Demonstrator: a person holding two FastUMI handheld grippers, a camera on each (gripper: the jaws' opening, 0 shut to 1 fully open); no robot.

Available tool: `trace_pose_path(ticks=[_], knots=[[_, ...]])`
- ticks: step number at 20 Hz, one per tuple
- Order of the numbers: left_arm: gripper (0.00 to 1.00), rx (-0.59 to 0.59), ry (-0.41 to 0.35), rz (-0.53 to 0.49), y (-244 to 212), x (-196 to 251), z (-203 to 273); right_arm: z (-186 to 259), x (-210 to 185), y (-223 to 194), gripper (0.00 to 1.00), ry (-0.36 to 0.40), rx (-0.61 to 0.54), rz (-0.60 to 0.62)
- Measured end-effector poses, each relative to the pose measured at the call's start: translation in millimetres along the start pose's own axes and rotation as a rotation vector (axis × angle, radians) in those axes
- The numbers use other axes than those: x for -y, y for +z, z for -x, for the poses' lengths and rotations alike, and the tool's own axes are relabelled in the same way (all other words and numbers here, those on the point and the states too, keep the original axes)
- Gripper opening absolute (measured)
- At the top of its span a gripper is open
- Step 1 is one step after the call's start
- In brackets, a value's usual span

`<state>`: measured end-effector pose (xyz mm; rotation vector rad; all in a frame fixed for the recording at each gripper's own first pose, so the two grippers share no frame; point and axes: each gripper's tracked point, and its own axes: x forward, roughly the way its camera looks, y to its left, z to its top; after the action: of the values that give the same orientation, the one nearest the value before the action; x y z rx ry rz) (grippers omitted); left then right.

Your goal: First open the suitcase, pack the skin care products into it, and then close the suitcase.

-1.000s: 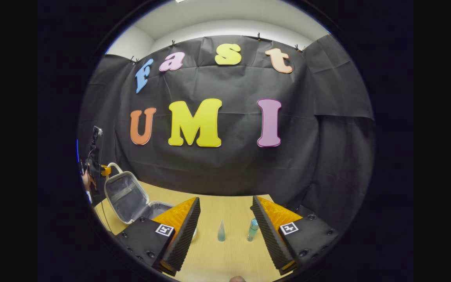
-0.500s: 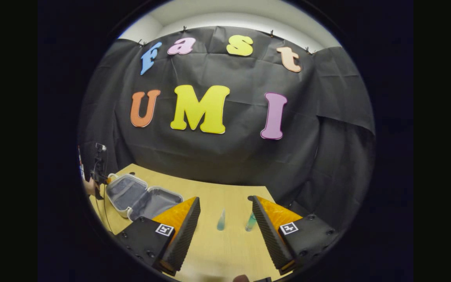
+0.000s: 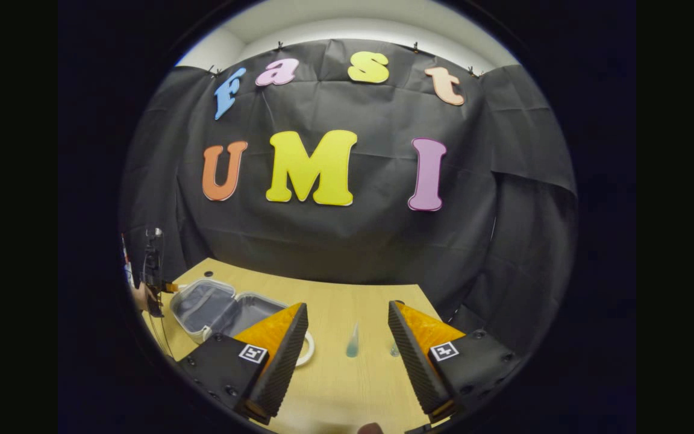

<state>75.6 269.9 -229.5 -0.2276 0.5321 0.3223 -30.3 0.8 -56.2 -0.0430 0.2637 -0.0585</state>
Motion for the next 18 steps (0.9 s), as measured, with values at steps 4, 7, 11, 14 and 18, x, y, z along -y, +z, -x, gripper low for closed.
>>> trace_pose_path(ticks=[4,7,11,14,18], knots=[[1.00,0.140,-0.049,-0.036,38,69,69,-6,13,-5,0.77,0.016,0.008,-0.016],[0.98,0.194,-0.086,-0.083,32,139,115,-7,32,-6,0.77,0.016,0.022,-0.023],[0.98,0.235,-0.157,-0.096,12,231,164,-6,67,-11,0.79,0.002,0.035,-0.030],[0.98,0.285,-0.206,-0.100,8,287,193,-8,95,-23,0.80,-0.017,0.027,-0.032],[0.98,0.271,-0.311,-0.172,-16,356,209,-9,122,-31,0.77,-0.032,0.012,-0.037]])
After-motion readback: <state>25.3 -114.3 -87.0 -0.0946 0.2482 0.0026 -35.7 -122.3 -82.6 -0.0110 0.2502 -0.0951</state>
